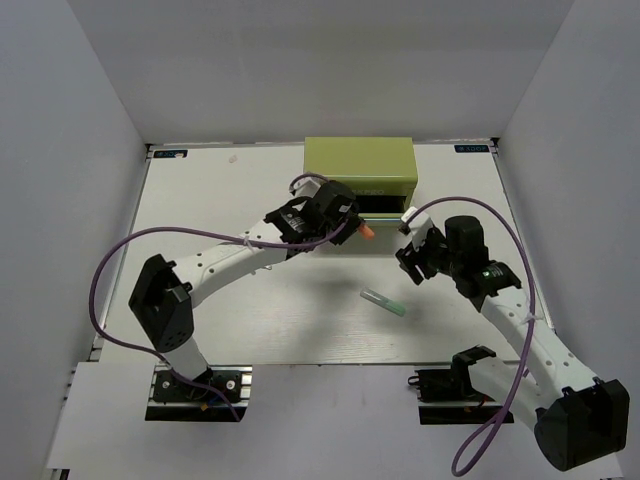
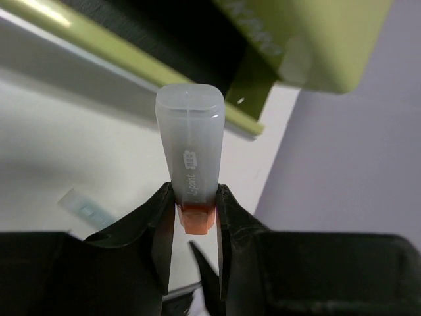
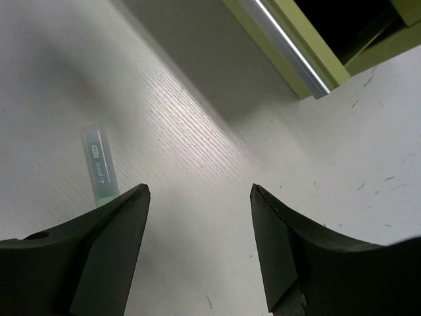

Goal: Sort the stationery into containers
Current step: Place the pen in the drawer, then pick up the pen from the center of the board.

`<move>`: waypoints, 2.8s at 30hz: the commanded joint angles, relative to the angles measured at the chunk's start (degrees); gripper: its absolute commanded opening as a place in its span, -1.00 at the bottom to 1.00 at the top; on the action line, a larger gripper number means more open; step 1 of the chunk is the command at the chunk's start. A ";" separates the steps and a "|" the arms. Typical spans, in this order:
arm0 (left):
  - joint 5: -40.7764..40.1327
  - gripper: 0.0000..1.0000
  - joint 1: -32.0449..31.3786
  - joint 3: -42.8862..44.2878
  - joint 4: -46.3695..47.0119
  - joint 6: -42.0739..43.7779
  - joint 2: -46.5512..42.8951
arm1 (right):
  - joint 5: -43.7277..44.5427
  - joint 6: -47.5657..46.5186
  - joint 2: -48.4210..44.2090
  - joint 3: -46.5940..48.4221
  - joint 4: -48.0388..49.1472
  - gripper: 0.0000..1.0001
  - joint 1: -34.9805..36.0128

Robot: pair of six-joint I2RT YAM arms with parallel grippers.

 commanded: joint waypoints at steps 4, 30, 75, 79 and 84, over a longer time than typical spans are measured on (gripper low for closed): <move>-9.45 -1.00 0.71 6.15 8.36 -6.82 3.91 | 1.43 1.14 -2.63 -0.83 0.94 0.37 -1.47; -14.12 -0.72 2.99 5.45 19.87 -25.55 13.68 | 0.29 1.32 -4.12 -3.03 0.32 0.37 -3.75; -10.07 1.00 3.43 -42.71 -10.54 2.40 -41.61 | 0.27 -2.99 25.84 -7.86 13.85 0.29 10.48; -10.07 1.00 3.43 -42.71 -11.69 1.17 -40.55 | -1.81 -5.01 25.94 -7.52 10.62 -0.14 10.92; -10.07 1.00 3.43 -43.85 -10.46 1.17 -39.94 | -8.48 -11.16 21.02 -5.06 2.97 -0.82 10.58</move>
